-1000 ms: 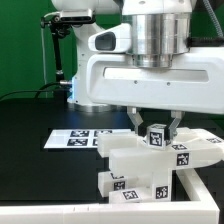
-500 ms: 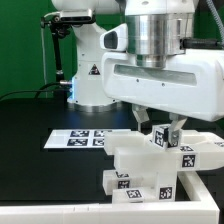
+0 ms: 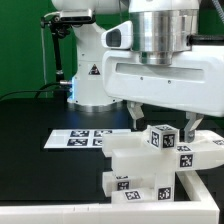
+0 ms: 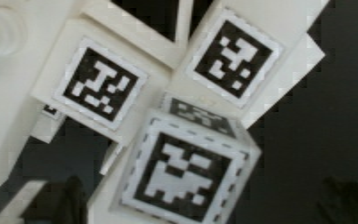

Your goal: Assemble chair

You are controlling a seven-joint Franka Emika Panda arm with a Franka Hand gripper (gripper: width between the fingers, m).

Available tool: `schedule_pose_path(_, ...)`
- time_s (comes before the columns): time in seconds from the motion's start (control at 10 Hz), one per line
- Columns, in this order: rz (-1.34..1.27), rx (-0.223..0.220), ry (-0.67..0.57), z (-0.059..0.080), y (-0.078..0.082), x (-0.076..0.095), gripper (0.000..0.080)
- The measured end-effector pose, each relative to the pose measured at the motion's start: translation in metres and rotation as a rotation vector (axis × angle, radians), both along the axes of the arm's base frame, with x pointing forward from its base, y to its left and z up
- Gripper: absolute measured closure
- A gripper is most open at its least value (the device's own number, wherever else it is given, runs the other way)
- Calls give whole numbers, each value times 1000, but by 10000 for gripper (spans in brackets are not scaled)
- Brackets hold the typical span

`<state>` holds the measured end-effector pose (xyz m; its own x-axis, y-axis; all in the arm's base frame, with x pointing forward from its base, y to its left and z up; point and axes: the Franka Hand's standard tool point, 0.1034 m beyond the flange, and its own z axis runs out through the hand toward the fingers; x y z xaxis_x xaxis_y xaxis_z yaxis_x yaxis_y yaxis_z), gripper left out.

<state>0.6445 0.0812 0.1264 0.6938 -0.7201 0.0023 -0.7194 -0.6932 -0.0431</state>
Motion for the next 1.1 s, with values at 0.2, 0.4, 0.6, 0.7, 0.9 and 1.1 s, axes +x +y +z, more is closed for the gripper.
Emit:
schedule_pose_path(0.2, 122, -7, -2, -1, -2, 0, 151)
schedule_pose_path(0.4, 302, -15, -6, -1, -4, 0, 151)
schedule_pose_path(0.6, 521, -24, -7, -2, -1, -2, 151)
schedule_pose_path(0.7, 606, -27, -15, -3, 5, -2, 151)
schedule_pose_path(0.9, 699, -41, -48, -7, 8, -1, 151)
schedule_pose_path(1.1, 832, -50, -47, -7, 5, -1, 151)
